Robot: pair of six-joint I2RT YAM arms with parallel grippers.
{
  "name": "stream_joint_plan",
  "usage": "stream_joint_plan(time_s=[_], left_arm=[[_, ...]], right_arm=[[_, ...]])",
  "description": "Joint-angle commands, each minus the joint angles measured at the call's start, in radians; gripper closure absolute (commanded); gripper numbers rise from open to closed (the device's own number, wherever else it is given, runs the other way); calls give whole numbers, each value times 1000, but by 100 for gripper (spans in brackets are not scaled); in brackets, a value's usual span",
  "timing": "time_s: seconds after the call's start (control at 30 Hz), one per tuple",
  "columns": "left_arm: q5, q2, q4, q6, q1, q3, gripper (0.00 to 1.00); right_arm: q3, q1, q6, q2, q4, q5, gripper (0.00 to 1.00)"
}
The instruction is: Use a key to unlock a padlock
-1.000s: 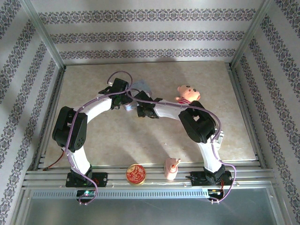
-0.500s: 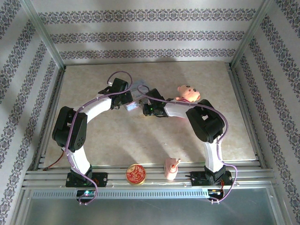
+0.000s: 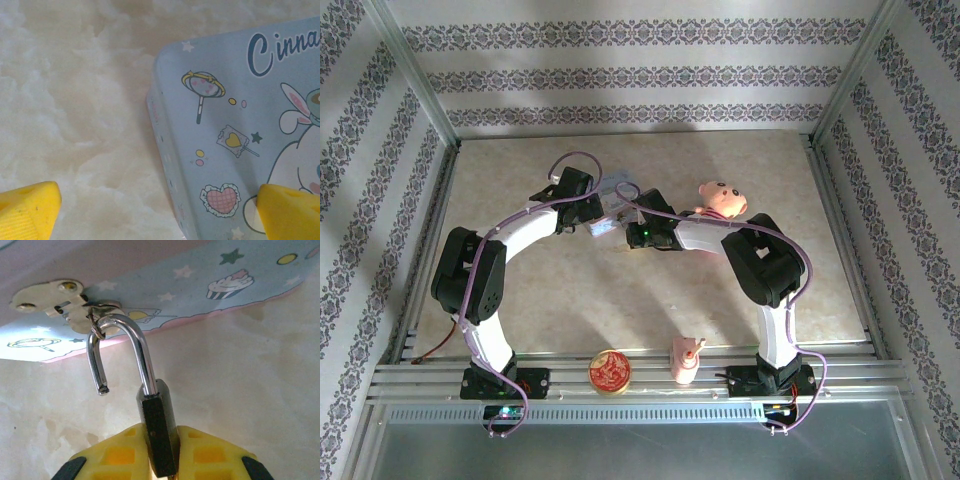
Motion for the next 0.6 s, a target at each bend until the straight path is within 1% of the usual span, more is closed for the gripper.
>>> stream_joint_plan(time_s=[0.0, 0.07, 0.17, 0.33, 0.57], left_arm=[[-9, -13, -51, -3, 27, -37, 1], [-3, -15, -47, -5, 28, -42, 2], [6, -14, -42, -9, 28, -48, 3], [20, -13, -36, -13, 29, -66, 6], [37, -24, -24, -18, 31, -93, 7]], right_arm=[[-3, -13, 13, -26, -9, 7, 93], [1, -13, 31, -23, -1, 4, 95], [-3, -14, 78, -16, 24, -2, 100], [-24, -7, 185, -2, 111, -36, 100], [-24, 22, 260, 6, 167, 1, 100]])
